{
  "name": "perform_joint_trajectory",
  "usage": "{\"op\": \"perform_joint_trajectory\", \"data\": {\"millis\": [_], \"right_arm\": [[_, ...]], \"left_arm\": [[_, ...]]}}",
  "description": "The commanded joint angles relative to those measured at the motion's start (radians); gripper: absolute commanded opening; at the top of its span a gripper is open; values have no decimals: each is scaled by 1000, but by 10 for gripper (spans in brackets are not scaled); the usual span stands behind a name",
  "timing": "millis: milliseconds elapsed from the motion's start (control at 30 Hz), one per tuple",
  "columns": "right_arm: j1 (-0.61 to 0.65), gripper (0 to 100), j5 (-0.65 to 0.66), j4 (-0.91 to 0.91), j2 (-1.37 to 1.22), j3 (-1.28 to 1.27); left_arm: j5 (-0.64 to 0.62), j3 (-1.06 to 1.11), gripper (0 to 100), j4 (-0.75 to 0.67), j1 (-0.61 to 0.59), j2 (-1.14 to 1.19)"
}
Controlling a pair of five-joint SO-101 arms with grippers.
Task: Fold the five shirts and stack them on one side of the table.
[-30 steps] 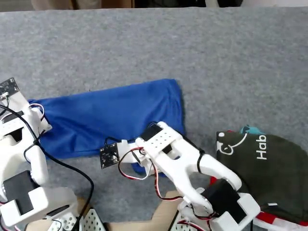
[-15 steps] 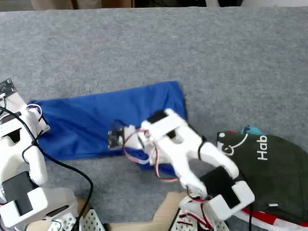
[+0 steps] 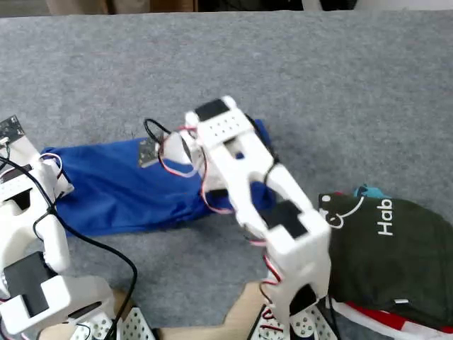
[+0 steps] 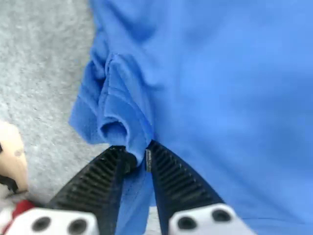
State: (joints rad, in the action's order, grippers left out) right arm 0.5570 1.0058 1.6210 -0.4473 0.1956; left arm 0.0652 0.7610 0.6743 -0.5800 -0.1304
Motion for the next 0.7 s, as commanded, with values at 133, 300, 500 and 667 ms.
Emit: {"op": "perform_joint_trajectory", "data": {"millis": [133, 300, 500, 667], "right_arm": [[1, 4, 123, 161, -285, 604], [2, 5, 147, 160, -456, 783], [-1, 141, 144, 158, -509, 972], [-8, 387, 118, 166, -496, 1072]], "left_arm": [[-11, -6, 19, -12, 0, -38], [-2, -3, 19, -9, 26, -38], [-2, 6, 19, -17, 31, -38], [-2, 6, 19, -17, 31, -38]]}}
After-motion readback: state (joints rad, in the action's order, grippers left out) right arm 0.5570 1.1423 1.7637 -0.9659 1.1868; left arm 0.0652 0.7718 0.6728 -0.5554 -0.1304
